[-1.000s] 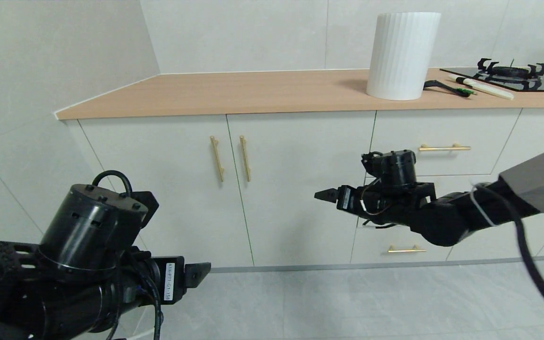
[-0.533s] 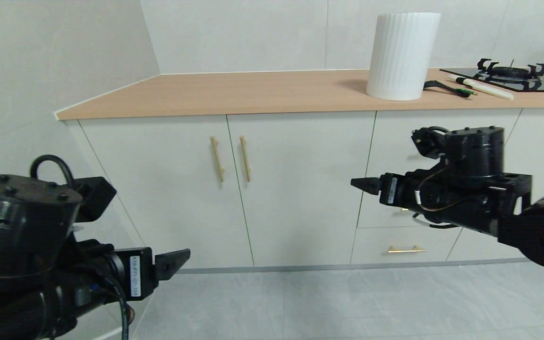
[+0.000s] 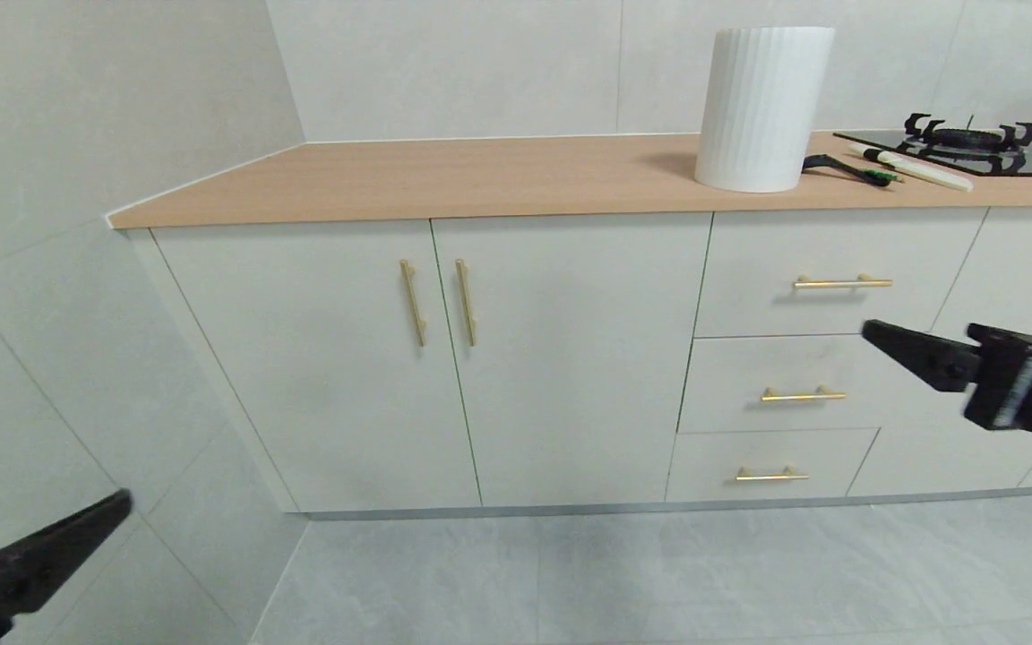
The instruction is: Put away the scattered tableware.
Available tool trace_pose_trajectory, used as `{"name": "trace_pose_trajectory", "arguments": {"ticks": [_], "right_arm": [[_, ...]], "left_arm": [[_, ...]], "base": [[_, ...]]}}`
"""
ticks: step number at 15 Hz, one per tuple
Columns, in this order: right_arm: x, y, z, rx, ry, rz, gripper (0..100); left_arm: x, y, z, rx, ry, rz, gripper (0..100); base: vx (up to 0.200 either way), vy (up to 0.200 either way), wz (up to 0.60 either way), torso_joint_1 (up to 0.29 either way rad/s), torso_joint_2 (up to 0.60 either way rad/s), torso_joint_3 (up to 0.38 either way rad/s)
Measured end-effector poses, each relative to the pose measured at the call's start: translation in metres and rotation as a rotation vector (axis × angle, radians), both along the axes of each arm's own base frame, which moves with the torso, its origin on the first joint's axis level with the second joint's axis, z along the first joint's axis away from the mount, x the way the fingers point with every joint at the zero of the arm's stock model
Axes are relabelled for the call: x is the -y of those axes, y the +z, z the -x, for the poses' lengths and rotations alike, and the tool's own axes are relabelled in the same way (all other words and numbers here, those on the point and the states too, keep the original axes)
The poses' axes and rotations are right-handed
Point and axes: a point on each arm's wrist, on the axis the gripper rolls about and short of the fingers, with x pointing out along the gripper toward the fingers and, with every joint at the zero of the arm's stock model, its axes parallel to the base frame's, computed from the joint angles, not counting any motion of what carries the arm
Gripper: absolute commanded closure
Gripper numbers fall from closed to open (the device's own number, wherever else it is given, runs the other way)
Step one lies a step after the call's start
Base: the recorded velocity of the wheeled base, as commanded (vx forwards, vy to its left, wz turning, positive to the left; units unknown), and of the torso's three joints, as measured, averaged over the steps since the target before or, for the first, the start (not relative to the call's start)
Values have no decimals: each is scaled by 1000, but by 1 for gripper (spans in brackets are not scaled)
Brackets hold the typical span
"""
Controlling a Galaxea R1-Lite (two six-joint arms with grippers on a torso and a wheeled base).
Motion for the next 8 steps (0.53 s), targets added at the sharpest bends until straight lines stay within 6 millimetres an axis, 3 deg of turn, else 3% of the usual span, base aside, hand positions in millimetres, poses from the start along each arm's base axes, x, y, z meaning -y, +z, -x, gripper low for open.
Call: {"name": "trace_pose_trajectory", "arguments": {"ticks": [4,8], "right_arm": [[52,-10,76,141,-174,68,0],[76,-27,146,257,-332,153,0]], "left_arm": [[-28,-14,60,198,101,-131,0],[-35,-27,97,350,177,-135,0]], "base": [[0,0,0,0,0,0],[0,0,0,0,0,0]]}}
